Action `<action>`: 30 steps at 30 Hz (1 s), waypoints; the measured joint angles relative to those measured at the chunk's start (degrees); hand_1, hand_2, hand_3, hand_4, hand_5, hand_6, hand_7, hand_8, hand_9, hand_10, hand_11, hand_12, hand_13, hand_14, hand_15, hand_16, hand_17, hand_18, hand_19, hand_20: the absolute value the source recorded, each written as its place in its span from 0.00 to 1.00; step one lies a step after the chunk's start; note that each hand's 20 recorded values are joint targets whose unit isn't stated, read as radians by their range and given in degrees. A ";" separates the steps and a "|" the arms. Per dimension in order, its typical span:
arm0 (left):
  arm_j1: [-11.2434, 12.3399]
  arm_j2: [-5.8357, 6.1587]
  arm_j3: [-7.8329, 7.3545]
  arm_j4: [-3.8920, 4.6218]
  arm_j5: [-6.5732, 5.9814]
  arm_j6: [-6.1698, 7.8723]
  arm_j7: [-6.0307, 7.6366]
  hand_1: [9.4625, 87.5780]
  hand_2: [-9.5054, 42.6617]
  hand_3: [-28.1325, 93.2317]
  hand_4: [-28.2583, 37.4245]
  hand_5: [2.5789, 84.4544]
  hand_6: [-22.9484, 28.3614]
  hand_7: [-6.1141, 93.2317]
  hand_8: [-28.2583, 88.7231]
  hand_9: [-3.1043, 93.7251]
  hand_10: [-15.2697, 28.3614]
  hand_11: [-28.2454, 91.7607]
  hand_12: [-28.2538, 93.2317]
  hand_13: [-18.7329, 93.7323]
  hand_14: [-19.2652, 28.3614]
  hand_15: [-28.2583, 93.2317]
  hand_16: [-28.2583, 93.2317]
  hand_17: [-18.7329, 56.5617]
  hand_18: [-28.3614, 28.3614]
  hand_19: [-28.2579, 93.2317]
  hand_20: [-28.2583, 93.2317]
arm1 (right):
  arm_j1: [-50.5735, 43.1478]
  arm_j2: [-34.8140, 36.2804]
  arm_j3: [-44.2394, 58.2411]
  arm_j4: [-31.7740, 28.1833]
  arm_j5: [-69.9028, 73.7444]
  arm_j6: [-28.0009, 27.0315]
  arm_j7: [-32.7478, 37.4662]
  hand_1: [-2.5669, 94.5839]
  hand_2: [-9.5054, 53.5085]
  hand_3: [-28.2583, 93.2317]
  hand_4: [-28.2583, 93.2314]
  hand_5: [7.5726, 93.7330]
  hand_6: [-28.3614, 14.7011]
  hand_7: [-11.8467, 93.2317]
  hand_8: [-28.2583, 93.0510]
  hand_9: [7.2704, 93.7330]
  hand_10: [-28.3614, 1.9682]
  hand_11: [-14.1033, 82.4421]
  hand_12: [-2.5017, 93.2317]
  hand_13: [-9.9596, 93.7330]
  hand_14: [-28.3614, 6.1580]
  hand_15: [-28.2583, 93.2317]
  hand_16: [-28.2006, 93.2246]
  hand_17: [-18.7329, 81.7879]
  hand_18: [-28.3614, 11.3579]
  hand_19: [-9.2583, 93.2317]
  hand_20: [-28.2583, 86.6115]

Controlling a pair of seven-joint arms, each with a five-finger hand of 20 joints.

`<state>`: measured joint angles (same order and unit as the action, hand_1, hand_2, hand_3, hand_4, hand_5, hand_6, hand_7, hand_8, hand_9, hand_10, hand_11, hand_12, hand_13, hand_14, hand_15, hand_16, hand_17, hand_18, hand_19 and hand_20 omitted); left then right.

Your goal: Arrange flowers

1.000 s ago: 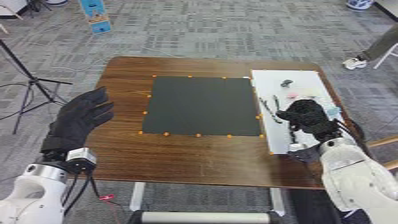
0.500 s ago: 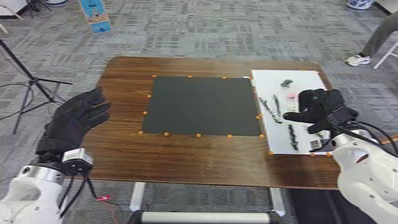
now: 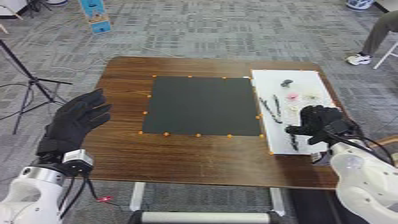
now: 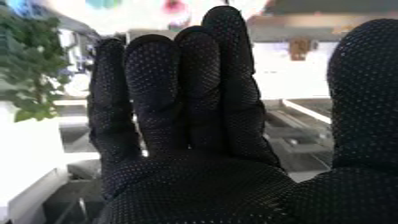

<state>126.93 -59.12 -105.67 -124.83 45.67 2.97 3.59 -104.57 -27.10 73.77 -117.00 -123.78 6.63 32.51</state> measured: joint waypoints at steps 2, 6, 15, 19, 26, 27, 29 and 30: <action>0.05 0.00 0.00 0.00 -0.01 0.00 0.00 0.27 0.00 0.81 0.04 0.37 0.51 0.32 0.14 0.31 0.59 0.47 0.36 0.39 0.66 0.53 0.23 0.16 0.85 0.63 0.31 | 0.11 -0.47 -0.61 0.33 0.16 -0.58 0.49 0.30 0.00 0.79 0.00 0.58 0.61 0.73 0.08 0.62 0.50 0.74 0.47 0.63 0.45 0.84 0.51 0.41 0.21 0.77 0.53; 0.16 0.00 0.01 0.00 -0.04 0.00 0.00 0.27 0.00 0.81 0.04 0.38 0.51 0.32 0.14 0.31 0.59 0.46 0.36 0.39 0.66 0.53 0.23 0.16 0.85 0.63 0.31 | 0.69 -1.32 -2.00 0.62 0.16 -1.31 1.04 0.29 0.00 0.81 0.00 0.58 0.61 0.73 0.08 0.62 0.51 0.74 0.47 0.63 0.44 0.84 0.51 0.41 0.21 0.77 0.53; 0.39 -0.01 0.24 0.01 -2.07 0.00 0.31 0.27 0.00 0.81 0.04 0.38 0.51 0.32 0.14 0.32 0.60 0.46 0.37 0.39 0.67 0.53 0.23 0.16 0.86 0.64 0.31 | 2.63 -1.27 -6.05 2.72 0.14 -0.32 0.40 0.28 0.00 0.82 0.00 0.58 0.61 0.74 0.08 0.62 0.51 0.74 0.47 0.63 0.45 0.84 0.50 0.41 0.21 0.77 0.53; 0.83 -0.01 0.12 -0.02 -2.09 -0.01 0.28 0.27 0.00 0.81 0.04 0.38 0.51 0.32 0.14 0.32 0.60 0.46 0.37 0.39 0.67 0.53 0.23 0.16 0.86 0.64 0.31 | 3.26 -0.93 -6.68 3.55 0.04 -0.37 0.53 0.27 0.00 0.84 0.00 0.58 0.62 0.74 0.08 0.62 0.51 0.74 0.47 0.64 0.45 0.84 0.50 0.41 0.21 0.77 0.53; 2.18 -0.32 -0.29 -0.41 -2.04 -0.01 0.21 0.27 0.00 0.81 0.04 0.38 0.51 0.32 0.14 0.32 0.60 0.46 0.37 0.39 0.67 0.53 0.23 0.16 0.86 0.64 0.32 | 3.39 -0.41 -6.89 4.23 -0.90 -0.35 1.14 0.26 0.00 0.85 0.00 0.58 0.62 0.74 0.08 0.62 0.51 0.74 0.47 0.64 0.45 0.84 0.51 0.41 0.21 0.77 0.53; 2.22 -0.40 -0.29 -0.41 -2.03 -0.02 0.19 0.27 0.01 0.81 0.04 0.38 0.51 0.32 0.14 0.32 0.60 0.46 0.37 0.39 0.67 0.53 0.23 0.16 0.86 0.64 0.32 | 3.39 -0.37 -6.91 4.36 -0.90 -0.35 1.17 0.27 0.00 0.84 0.00 0.58 0.62 0.74 0.08 0.62 0.51 0.74 0.47 0.64 0.45 0.84 0.51 0.41 0.21 0.77 0.53; 2.23 -0.53 -0.29 -0.41 -2.00 -0.05 0.18 0.27 0.01 0.81 0.04 0.38 0.51 0.32 0.14 0.32 0.60 0.46 0.37 0.39 0.67 0.53 0.23 0.16 0.86 0.64 0.32 | 3.36 -0.29 -6.91 4.59 -0.90 -0.37 1.19 0.26 0.00 0.85 0.00 0.58 0.62 0.74 0.08 0.62 0.51 0.74 0.47 0.64 0.45 0.84 0.51 0.41 0.21 0.77 0.53; 2.23 -0.58 -0.29 -0.41 -2.00 -0.05 0.18 0.27 0.01 0.81 0.04 0.38 0.51 0.32 0.14 0.32 0.60 0.46 0.37 0.39 0.67 0.53 0.23 0.16 0.86 0.64 0.32 | 3.34 -0.26 -6.91 4.69 -0.90 -0.37 1.20 0.27 0.00 0.84 0.00 0.58 0.62 0.74 0.08 0.62 0.51 0.74 0.47 0.64 0.45 0.84 0.51 0.41 0.21 0.77 0.53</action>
<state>129.16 -59.70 -105.96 -125.24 43.67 2.92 3.77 -101.23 -27.36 66.87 -112.31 -124.68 6.26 33.71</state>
